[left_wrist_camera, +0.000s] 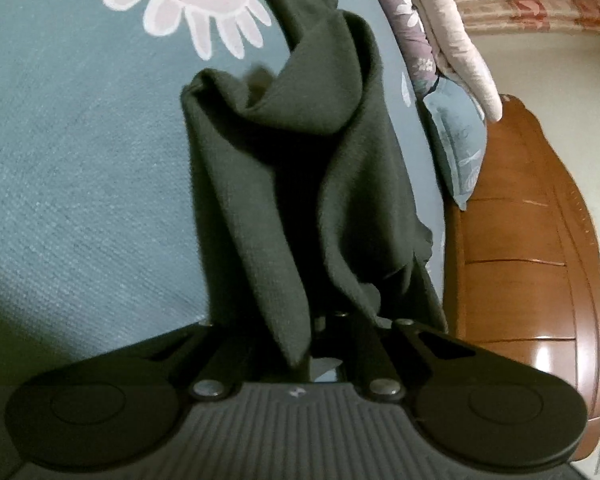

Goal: Fold clothes

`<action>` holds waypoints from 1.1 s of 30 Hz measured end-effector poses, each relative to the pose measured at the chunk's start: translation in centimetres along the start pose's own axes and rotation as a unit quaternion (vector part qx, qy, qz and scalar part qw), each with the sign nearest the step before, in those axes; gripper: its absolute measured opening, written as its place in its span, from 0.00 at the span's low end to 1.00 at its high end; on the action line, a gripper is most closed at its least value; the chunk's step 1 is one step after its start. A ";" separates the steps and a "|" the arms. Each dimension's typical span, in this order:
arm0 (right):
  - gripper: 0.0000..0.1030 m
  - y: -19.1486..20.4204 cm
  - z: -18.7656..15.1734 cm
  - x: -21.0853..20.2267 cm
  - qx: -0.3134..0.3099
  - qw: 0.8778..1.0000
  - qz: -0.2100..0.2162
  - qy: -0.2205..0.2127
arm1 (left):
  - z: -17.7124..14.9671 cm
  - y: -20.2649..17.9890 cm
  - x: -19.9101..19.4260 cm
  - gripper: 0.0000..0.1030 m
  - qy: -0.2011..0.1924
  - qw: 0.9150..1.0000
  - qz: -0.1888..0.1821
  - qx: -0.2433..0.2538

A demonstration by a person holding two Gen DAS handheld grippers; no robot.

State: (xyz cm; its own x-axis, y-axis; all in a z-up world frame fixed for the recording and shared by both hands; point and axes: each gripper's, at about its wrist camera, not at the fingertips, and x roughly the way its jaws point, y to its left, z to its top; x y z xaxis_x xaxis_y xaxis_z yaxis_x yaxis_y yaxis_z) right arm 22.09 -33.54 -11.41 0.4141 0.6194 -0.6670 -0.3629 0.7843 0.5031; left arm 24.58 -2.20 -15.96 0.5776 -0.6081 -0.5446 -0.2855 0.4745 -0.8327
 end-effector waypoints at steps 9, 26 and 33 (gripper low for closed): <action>1.00 -0.3 0.2 0.5 -0.002 1.000 0.016 -0.013 | 0.7 -3.3 -1.2 0.03 0.007 0.994 0.075 0.073; 0.99 1.7 1.1 1.3 0.007 0.999 -0.042 -0.012 | 6.3 0.0 -13.1 0.02 0.041 0.968 0.196 0.155; 0.98 4.9 1.8 0.2 0.009 0.995 -0.094 -0.043 | 10.1 2.0 -18.0 0.02 0.062 0.958 0.208 0.188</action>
